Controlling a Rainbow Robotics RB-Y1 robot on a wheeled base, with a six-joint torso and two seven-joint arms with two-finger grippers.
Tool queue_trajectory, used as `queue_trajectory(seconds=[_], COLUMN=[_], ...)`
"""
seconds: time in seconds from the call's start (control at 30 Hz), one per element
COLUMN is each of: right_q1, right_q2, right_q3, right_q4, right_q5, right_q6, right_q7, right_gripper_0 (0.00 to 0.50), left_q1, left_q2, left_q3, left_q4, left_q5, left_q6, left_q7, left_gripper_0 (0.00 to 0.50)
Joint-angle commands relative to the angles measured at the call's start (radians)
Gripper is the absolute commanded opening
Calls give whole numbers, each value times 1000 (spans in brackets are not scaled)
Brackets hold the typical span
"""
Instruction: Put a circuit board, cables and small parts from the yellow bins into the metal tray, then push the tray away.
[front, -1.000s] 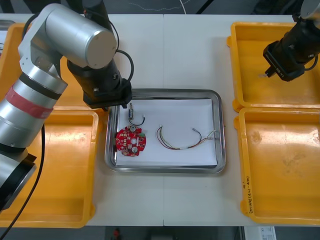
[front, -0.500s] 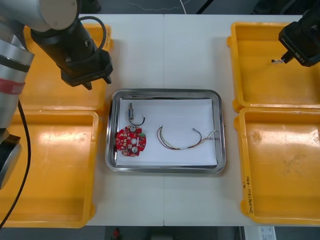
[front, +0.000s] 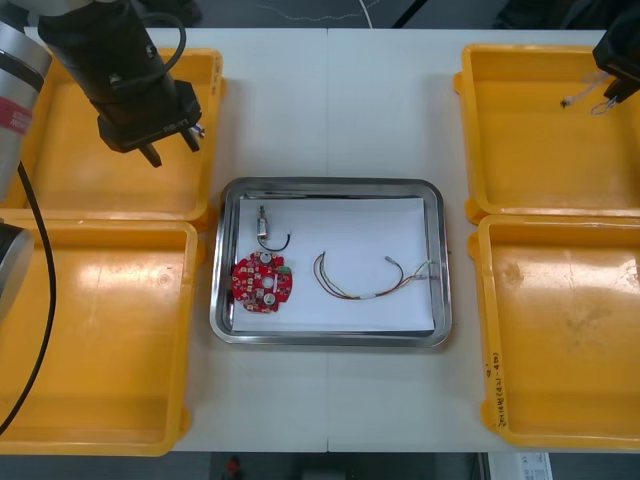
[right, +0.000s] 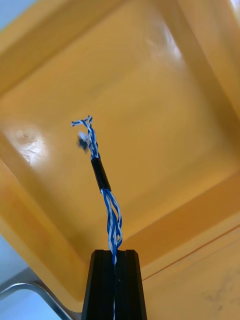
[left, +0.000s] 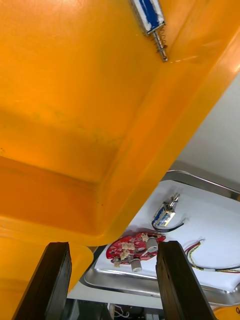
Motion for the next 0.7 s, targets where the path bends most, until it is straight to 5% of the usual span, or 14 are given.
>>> queue_trajectory(seconds=[0.03,0.7], right_q1=[49,160], right_q2=[-54,-66], right_q3=[20,313], right_q4=[-154,-637], right_q5=[-61,-424], right_q6=[5,5], right_q7=[118,466], right_gripper_0=[0,0], left_q1=[-106,-197], left_q2=[36,36], left_q3=[23,23], left_q4=[83,267], left_q5=[1,-37], left_q6=[9,-175], left_q7=[-106,-116], left_gripper_0=[500,500])
